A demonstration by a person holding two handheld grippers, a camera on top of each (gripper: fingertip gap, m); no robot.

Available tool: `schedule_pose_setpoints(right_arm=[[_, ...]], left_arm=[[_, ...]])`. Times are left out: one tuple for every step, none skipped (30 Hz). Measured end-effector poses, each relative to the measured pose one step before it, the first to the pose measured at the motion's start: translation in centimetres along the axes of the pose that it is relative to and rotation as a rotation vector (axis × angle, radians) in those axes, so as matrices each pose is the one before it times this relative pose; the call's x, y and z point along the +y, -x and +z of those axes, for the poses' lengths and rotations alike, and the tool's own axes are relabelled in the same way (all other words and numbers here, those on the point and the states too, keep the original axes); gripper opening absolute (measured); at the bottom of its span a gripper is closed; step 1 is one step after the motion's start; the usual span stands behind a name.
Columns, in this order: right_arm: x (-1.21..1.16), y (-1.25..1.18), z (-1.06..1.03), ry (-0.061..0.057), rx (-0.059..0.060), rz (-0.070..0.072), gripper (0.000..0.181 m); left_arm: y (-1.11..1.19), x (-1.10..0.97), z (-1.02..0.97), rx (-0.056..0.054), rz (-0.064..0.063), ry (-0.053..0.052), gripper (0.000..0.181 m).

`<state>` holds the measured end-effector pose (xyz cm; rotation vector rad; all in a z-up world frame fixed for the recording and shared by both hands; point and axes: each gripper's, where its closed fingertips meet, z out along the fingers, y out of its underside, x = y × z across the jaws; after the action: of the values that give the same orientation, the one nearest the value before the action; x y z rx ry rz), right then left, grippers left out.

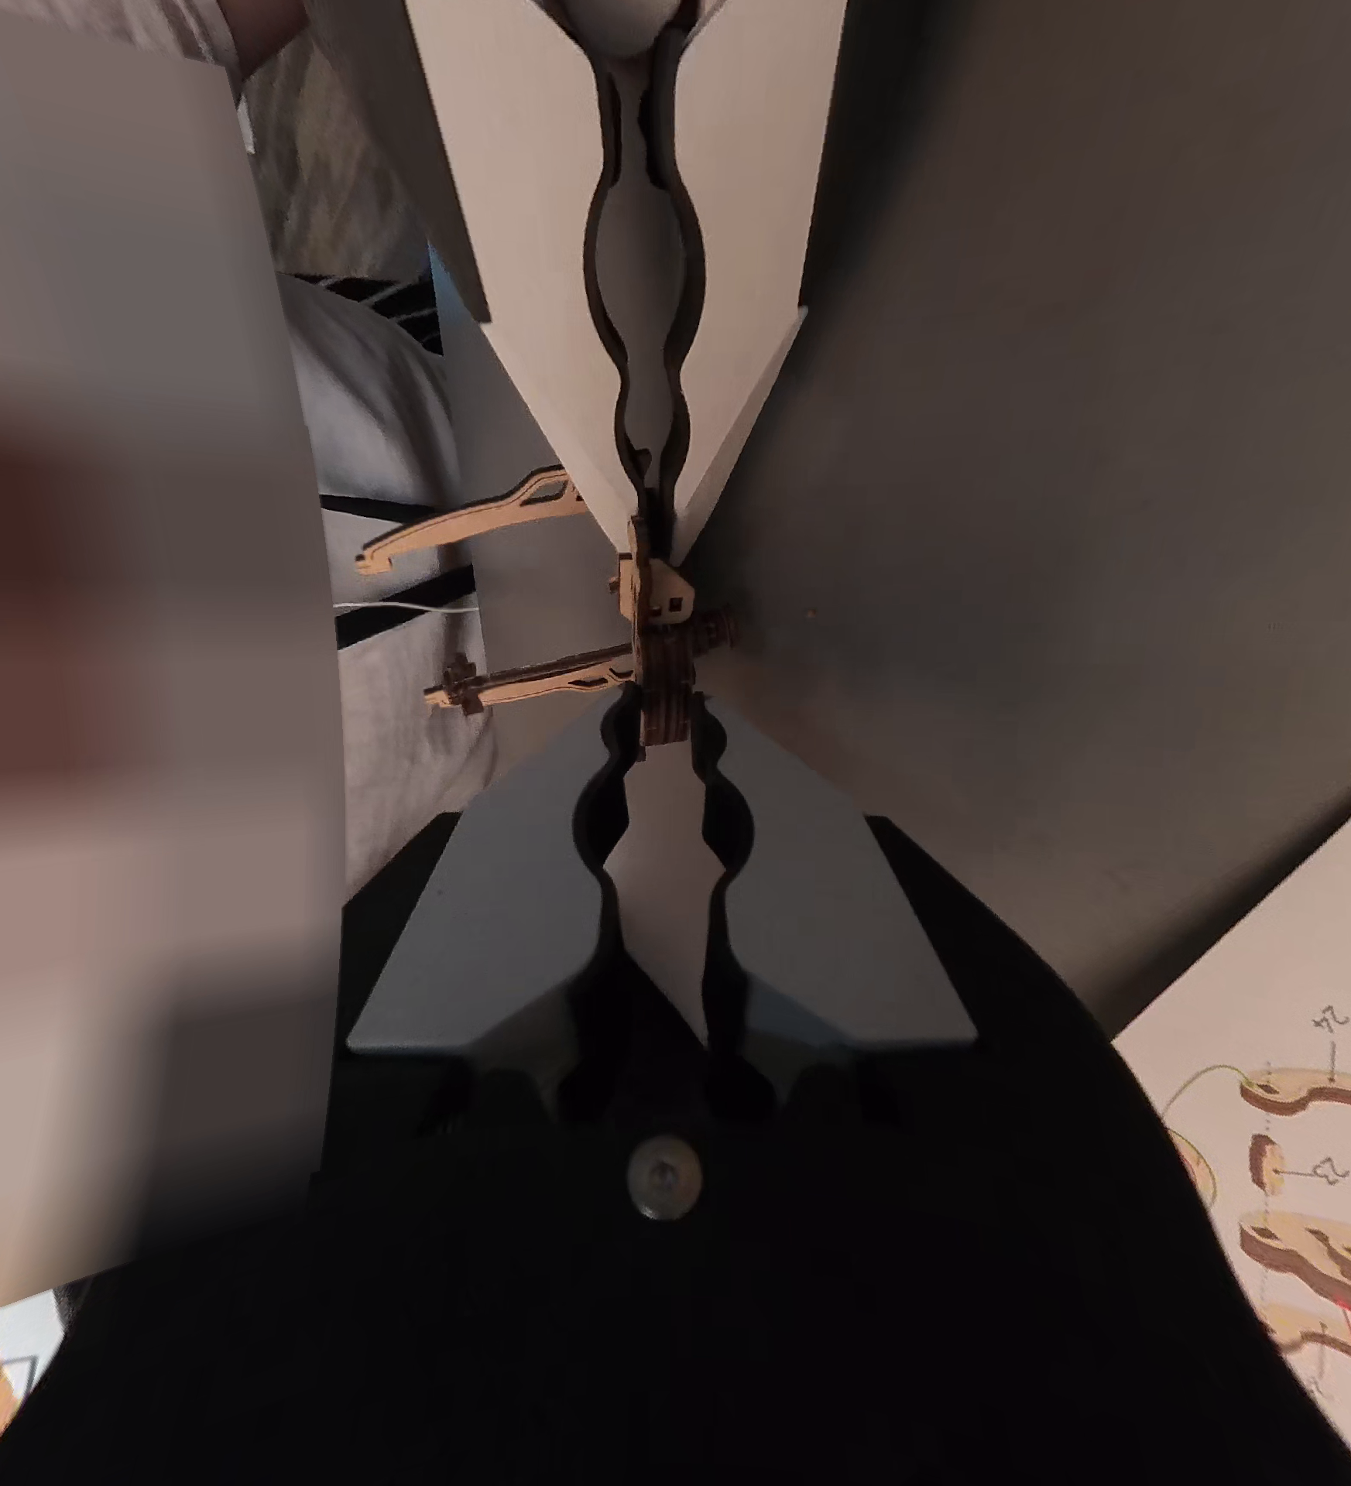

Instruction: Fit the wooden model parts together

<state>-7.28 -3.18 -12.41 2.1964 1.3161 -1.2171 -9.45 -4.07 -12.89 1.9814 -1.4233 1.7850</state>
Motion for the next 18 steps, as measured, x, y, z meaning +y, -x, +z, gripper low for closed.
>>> schedule_pose_setpoints(right_arm=[[-0.037,-0.022,-0.011,-0.0169,-0.0022,0.0043,0.011],[-0.032,0.009,-0.019,-0.017,-0.0005,0.0051,0.011],[-0.006,0.038,-0.035,-0.0159,0.0033,0.0028,0.011],[-0.004,0.101,-0.07,-0.0133,0.0058,-0.0025,0.011],[-0.008,0.102,-0.077,-0.0108,0.0134,-0.0073,0.011],[0.009,0.097,-0.085,-0.006,0.02,-0.0039,0.011],[-0.03,0.076,-0.082,-0.0039,0.0286,-0.0091,0.011],[-0.003,0.105,-0.065,0.0006,0.0318,-0.0145,0.011],[0.003,-0.006,-0.069,0.0033,0.0408,-0.0124,0.01],[0.009,0.018,-0.069,0.0038,0.0414,-0.012,0.011],[0.039,0.188,-0.075,0.0044,0.0315,-0.0141,0.011],[0.017,0.046,-0.124,0.0022,0.0407,-0.013,0.011],[-0.017,0.019,-0.176,0.0007,0.0423,-0.0141,0.011],[-0.009,0.045,-0.215,0.0002,0.0403,-0.0173,0.011],[-0.041,-0.006,-0.219,-0.0011,0.0417,-0.0159,0.011],[-0.045,-0.07,-0.211,-0.0016,0.043,-0.0094,0.011],[-0.032,-0.057,-0.164,-0.0019,0.0398,-0.0074,0.011],[0.015,0.015,-0.129,-0.0019,0.033,-0.0102,0.011]], left_arm=[[0.017,-0.01,-0.023,-0.0105,0.0145,-0.0006,0.0],[0.044,-0.009,-0.015,-0.0141,0.0168,0.0002,0.0],[0.008,-0.044,-0.025,-0.0144,0.022,-0.0015,0.0],[-0.082,-0.053,-0.014,-0.0078,0.0206,-0.0011,0.0],[-0.066,-0.059,-0.007,-0.0084,0.0216,-0.0023,0.0],[-0.045,-0.074,-0.028,-0.0082,0.0185,-0.0035,0.0],[-0.015,-0.071,-0.032,-0.0116,0.0213,-0.0041,0.0],[-0.057,-0.056,-0.021,-0.0102,0.0255,-0.0024,0.0],[-0.018,-0.066,-0.006,-0.016,0.0294,-0.0025,0.0],[0.023,-0.074,-0.008,-0.0218,0.0357,-0.0027,0.0],[-0.101,-0.058,0.008,-0.0158,0.0386,-0.001,0.0],[-0.048,-0.094,0.012,-0.0199,0.0331,-0.0029,0.0],[0.045,-0.153,-0.017,-0.0239,0.03,-0.0075,0.0],[0.003,-0.175,-0.012,-0.02,0.0317,-0.0101,0.0],[0.069,-0.214,-0.04,-0.0228,0.031,-0.0098,0.0],[0.122,-0.186,-0.047,-0.0263,0.0336,-0.0078,0.0],[0.152,-0.166,-0.053,-0.0287,0.0354,-0.0048,0.0],[0.056,-0.132,-0.015,-0.0237,0.0325,-0.0018,0.0]])
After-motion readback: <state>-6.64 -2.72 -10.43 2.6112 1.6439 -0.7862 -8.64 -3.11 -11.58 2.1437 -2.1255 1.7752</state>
